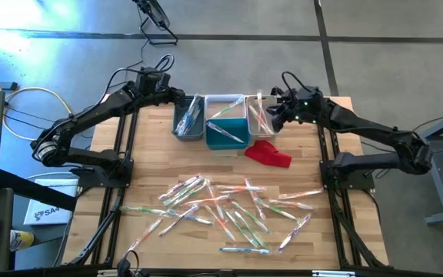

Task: Pick & Place Toothbrushes
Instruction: Put the orange toothbrush into the white bin

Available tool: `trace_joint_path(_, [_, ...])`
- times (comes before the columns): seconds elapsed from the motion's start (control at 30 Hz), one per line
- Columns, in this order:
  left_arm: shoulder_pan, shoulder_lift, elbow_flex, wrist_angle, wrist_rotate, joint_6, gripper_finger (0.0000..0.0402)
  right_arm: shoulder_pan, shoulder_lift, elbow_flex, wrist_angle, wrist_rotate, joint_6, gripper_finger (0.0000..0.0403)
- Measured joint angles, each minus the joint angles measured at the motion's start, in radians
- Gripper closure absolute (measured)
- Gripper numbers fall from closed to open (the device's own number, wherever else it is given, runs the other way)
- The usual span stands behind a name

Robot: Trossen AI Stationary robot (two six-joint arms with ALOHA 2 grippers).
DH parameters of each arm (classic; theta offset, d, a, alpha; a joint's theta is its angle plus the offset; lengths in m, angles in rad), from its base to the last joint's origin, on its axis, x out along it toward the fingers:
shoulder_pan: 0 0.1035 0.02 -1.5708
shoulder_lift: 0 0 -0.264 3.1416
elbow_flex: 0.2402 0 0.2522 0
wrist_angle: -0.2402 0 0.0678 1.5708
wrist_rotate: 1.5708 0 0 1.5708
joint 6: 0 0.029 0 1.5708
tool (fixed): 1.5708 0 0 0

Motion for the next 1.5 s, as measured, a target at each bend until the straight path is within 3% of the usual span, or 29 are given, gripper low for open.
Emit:
trace_joint_path(0.17, [0.0,0.0,0.0,0.0,0.005,0.0,0.0382,0.025,0.0,0.0,-0.001,-0.08,0.041,0.0381])
trace_joint_path(0.33, [0.0,0.0,0.0,0.0,0.095,-0.002,0.0382,0.104,0.0,0.0,0.0,-0.078,0.059,0.0398])
trace_joint_path(0.7, [0.0,0.0,0.0,-0.074,0.19,-0.002,0.0382,0.369,0.0,0.0,-0.001,0.124,0.182,0.04])
trace_joint_path(1.03, [0.0,0.0,0.0,-0.145,0.192,-0.002,0.0382,0.59,0.012,0.0,-0.003,0.294,0.291,0.0399])
trace_joint_path(1.2, [0.0,0.0,0.0,-0.145,0.192,-0.029,0.0382,0.649,0.023,-0.002,-0.014,0.314,0.292,0.0399])
trace_joint_path(1.5, [0.0,0.0,0.0,-0.144,0.183,-0.033,0.0382,0.657,0.068,-0.001,-0.01,0.315,0.235,0.0399])
